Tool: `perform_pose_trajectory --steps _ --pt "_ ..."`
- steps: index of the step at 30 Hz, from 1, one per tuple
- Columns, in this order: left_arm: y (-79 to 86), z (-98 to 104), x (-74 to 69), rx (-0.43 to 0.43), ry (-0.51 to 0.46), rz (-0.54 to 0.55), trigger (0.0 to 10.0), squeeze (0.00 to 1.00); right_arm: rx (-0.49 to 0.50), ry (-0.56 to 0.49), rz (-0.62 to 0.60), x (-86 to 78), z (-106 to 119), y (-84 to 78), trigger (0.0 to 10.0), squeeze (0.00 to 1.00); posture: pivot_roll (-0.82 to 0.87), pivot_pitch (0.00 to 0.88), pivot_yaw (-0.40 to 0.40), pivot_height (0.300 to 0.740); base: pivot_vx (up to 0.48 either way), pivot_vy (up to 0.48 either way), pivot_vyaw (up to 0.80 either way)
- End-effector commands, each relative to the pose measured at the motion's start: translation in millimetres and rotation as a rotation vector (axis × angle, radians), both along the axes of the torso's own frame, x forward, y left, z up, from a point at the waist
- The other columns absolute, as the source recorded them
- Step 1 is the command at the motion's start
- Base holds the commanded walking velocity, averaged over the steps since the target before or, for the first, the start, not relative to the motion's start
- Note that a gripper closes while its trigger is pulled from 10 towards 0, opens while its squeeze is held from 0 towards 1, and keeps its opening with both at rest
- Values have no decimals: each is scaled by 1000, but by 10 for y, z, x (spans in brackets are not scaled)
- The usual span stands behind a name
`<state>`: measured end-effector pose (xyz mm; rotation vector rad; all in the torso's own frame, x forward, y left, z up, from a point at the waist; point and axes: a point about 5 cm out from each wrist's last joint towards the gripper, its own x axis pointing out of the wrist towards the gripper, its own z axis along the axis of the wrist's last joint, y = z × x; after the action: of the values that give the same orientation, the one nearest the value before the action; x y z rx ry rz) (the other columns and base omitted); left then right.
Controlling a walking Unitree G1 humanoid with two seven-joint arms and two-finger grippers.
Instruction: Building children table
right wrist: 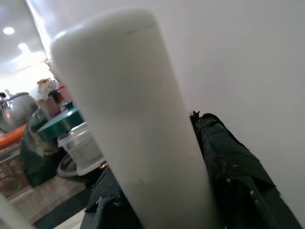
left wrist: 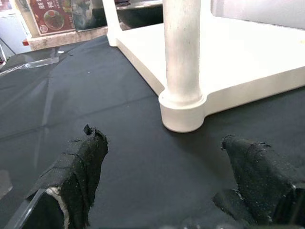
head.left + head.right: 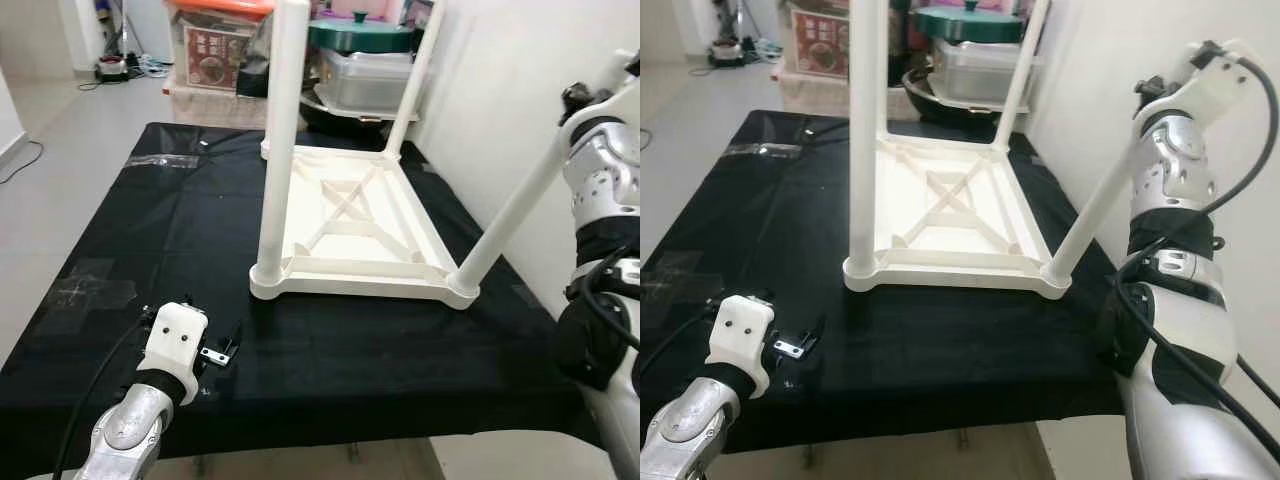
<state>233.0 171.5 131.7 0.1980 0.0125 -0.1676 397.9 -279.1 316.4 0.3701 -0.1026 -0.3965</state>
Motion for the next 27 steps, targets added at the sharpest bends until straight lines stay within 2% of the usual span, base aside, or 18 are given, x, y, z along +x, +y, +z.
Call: perform_pose_trajectory --steps 1,2,5,6,7,8,9,10,11,14,17,18,19,20,24,27 --pt "-32 -25 4 -13 11 -12 10000 0 423 244 191 111 -814 465 0 0 56 0 -106 740 0 0 0" --pt "-30 -25 5 -14 11 -11 10000 0 467 287 228 111 -945 594 0 0 58 0 -108 740 0 0 0" --pt "-30 -25 5 -14 11 -11 10000 0 467 287 228 111 -945 594 0 0 58 0 -108 740 0 0 0" --pt "-28 -25 5 -14 11 -11 10000 0 491 312 250 107 -1023 671 0 0 58 0 -108 740 0 0 0" --pt "-28 -21 4 -13 9 -9 10000 0 546 374 280 82 -1229 820 0 0 64 0 -110 740 0 0 0" --pt "-28 -21 4 -13 9 -9 10000 0 546 374 280 82 -1229 820 0 0 64 0 -110 740 0 0 0" --pt "-24 -15 0 -12 6 -7 10000 0 586 424 314 51 -1373 947 0 0 72 0 -113 740 0 0 0" --pt "-24 -15 0 -12 6 -7 10000 0 586 424 314 51 -1373 947 0 0 72 0 -113 740 0 0 0" --pt "-18 -9 -5 -12 4 -5 10000 0 609 448 355 36 -1431 1063 0 0 71 0 -113 740 0 0 0" --pt "-14 -3 -10 -13 1 -3 10000 0 624 450 394 37 -1412 1152 0 0 69 0 -111 740 0 0 0" --pt "-11 3 -15 -14 -1 -1 10000 0 629 436 429 45 -1336 1210 0 0 68 0 -111 740 0 0 0" --pt "-21 6 -10 -14 -4 -3 10000 0 611 367 526 99 -1065 1326 0 0 66 0 -112 740 0 0 0" --pt "-24 6 -8 -15 -5 -3 10000 0 582 341 558 126 -914 1375 0 0 66 0 -116 740 0 0 0" --pt "-24 6 -8 -15 -5 -3 10000 0 582 341 558 126 -914 1375 0 0 66 0 -116 740 0 0 0" --pt "-28 7 -4 -20 -7 0 10000 0 542 287 641 165 -554 1498 0 0 69 0 -128 740 0 0 0" --pt "-28 5 -7 -20 -7 2 10000 0 520 288 677 171 -398 1563 0 0 69 0 -133 740 0 0 0"
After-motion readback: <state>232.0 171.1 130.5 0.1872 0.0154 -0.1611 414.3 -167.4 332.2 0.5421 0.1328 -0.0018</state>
